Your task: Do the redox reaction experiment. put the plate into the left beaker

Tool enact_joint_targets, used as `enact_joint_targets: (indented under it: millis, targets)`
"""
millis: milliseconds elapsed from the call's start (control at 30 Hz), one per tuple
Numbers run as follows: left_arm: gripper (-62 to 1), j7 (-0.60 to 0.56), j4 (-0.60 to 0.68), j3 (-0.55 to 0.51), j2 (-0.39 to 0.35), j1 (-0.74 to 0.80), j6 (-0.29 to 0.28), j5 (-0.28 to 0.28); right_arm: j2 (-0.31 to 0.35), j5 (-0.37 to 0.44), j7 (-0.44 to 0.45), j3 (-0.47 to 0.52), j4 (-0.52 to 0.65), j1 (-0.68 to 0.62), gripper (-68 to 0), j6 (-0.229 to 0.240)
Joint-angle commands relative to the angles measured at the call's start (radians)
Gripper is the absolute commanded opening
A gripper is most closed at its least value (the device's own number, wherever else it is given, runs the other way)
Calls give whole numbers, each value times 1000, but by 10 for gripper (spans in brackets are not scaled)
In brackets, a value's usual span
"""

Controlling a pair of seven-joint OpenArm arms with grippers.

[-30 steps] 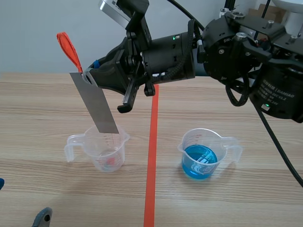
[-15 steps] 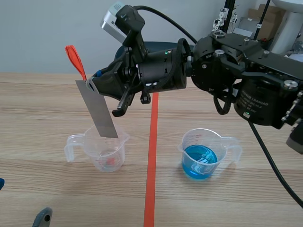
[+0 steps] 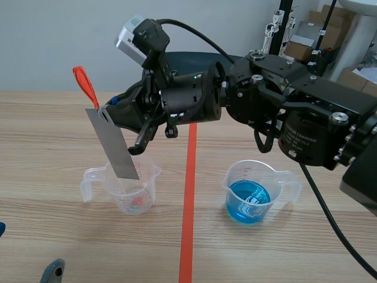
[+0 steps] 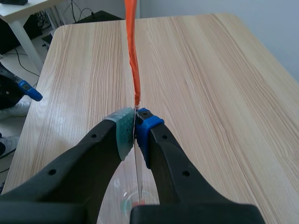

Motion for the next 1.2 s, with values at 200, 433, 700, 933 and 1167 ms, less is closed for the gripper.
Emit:
enact_joint_targets:
  millis: [200, 433, 700, 933, 1167]
  targets:
    - [14, -16, 15, 1, -8, 0, -2, -6, -20, -45, 41, 9, -8, -23, -669, -1]
    - [14, -16, 15, 1, -8, 0, -2, -6, -29, -133, 115, 9, -40, -54, -669, -1]
    - [14, -16, 15, 1, -8, 0, -2, -6, -42, -205, 207, 9, -101, -69, -669, -5]
    - [14, -16, 15, 1, -8, 0, -2, -6, -60, -281, 267, 9, -131, -76, -669, -5]
    - [14, -16, 15, 1, -8, 0, -2, -6, -62, -288, 285, 9, -131, -76, -669, -5]
